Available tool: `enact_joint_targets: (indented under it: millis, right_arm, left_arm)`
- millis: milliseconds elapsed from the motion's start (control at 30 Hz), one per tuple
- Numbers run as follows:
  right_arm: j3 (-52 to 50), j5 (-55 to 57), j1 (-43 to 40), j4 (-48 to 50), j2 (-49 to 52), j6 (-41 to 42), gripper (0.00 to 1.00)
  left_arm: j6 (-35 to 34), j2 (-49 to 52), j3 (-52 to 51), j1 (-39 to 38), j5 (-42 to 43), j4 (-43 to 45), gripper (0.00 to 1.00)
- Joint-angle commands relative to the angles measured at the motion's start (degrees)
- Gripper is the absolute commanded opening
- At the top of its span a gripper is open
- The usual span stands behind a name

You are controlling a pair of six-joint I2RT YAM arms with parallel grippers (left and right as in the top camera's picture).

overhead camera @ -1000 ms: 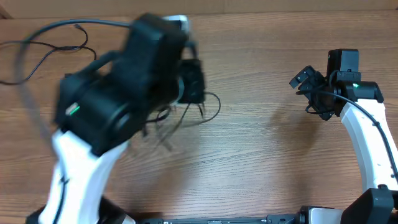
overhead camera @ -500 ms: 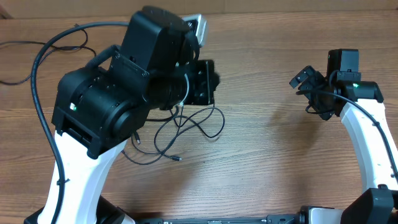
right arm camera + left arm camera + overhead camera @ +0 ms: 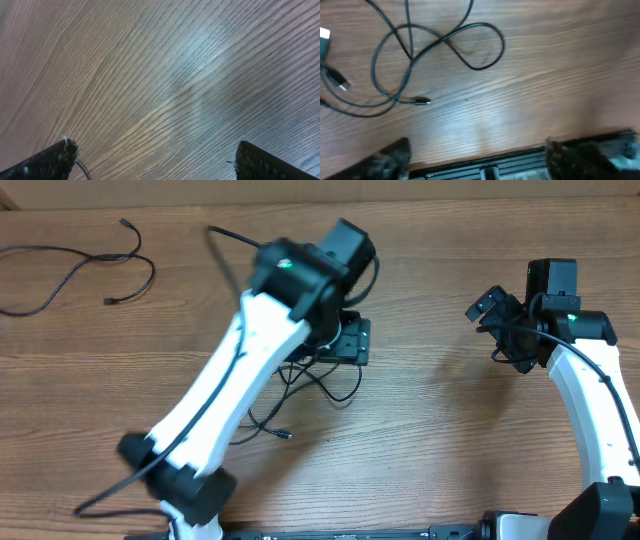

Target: Untangle cables

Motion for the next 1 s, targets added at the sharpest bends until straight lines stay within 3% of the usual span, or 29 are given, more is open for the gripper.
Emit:
enact_joint_targets:
  millis: [0, 233, 500, 667, 767, 800, 833, 867, 967]
  right_arm:
    - [0.1, 0.5, -0.4, 0.3, -0.8, -0.1, 1.00]
    - [0.1, 0.5, -0.4, 0.3, -0.8, -0.1, 1.00]
    - [0.1, 0.5, -0.4, 0.3, -0.8, -0.1, 1.00]
    - [0.1, 0.5, -0.4, 0.3, -0.8, -0.1, 1.00]
    - [0.1, 0.5, -0.4, 0.3, -0.8, -0.1, 1.00]
    - [0.1, 0.5, -0.4, 0.3, -0.8, -0.1, 1.00]
    - [0.1, 0.5, -0.4, 0.3, -0.8, -0.1, 1.00]
    - [0.1, 0.5, -0.4, 0.3, -0.8, -0.1, 1.00]
    - [0.1, 0.5, -0.4, 0.3, -0.8, -0.1, 1.00]
  left_arm:
    - [-1.7, 3.5, -4.5, -0.4, 0.9, 2.9, 0.90]
    - [-5.1, 11.4, -7.4, -1.2, 4.2, 11.3, 0.90]
    - [-7.1, 18.3, -7.4, -2.9, 4.4, 14.9, 0.79]
    - [-7.1, 20.3, -7.4, -3.0, 2.9, 18.0, 0.64]
    - [-7.1, 20.7, -7.4, -3.0, 0.6, 19.4, 0.49]
    - [-7.1, 20.7, -7.4, -3.0, -0.5, 19.8, 0.37]
    - [-7.0, 20.7, -7.4, -3.0, -1.9, 20.0, 0.13]
    - [-6.9, 20.7, -7.3, -2.9, -2.7, 20.1, 0.05]
    - [-4.7, 20.7, -7.1, -2.4, -3.3, 19.9, 0.04]
